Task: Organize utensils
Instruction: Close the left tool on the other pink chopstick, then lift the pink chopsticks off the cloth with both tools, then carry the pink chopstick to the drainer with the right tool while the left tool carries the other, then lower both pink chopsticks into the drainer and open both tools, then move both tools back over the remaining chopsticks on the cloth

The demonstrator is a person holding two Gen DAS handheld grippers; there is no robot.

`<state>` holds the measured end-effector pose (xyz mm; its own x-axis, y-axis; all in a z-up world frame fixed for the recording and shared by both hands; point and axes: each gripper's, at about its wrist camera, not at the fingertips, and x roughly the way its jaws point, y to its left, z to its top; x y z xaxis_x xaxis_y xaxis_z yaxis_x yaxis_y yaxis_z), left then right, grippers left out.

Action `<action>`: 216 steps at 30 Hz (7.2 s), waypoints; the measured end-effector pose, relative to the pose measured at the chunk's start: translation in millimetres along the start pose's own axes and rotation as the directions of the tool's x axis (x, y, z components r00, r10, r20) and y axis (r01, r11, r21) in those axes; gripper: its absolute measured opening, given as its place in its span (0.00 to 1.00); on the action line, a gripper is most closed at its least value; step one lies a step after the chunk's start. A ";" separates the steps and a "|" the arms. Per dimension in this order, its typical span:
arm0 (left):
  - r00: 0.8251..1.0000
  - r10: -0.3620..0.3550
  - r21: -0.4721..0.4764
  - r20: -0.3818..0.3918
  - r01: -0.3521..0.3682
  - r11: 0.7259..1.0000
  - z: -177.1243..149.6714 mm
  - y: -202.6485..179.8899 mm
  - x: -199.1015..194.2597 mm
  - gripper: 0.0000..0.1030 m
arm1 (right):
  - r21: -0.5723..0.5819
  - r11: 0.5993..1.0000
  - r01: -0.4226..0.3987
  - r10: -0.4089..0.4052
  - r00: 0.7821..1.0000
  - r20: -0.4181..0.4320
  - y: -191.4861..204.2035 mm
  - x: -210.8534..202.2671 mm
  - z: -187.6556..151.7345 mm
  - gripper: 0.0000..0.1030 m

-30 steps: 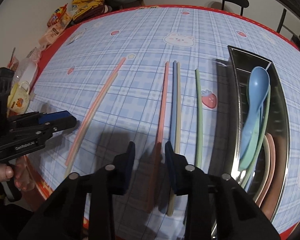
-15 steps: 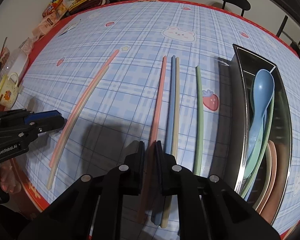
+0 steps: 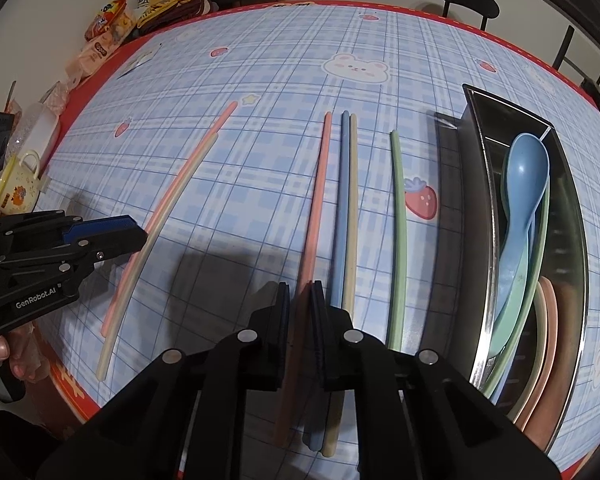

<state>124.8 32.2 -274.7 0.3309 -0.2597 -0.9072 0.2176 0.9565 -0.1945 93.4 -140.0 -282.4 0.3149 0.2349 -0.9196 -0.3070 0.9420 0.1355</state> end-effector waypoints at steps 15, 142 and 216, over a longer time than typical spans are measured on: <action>0.999 0.043 0.023 0.013 -0.043 0.999 28.1 -3.1 12.4 0.23 | 0.001 1.000 0.013 -0.013 1.000 0.013 2.2 -1.0 -2.8 0.11; 0.913 -0.400 -0.167 -0.074 0.384 0.908 61.3 -186.3 29.1 0.10 | 0.435 0.891 -0.132 0.045 0.978 0.203 -146.7 -94.3 -72.9 0.06; 0.992 0.056 -0.164 0.117 -0.036 0.986 -34.3 16.5 -54.5 0.87 | 0.048 0.999 0.015 -0.014 1.000 -0.021 -20.4 -41.7 -2.6 0.59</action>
<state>78.9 66.7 -241.3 0.4474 -0.2199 -0.8669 0.0524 0.9741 -0.2200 84.2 -169.6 -247.8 0.3000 0.2165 -0.9290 -0.2586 0.9559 0.1393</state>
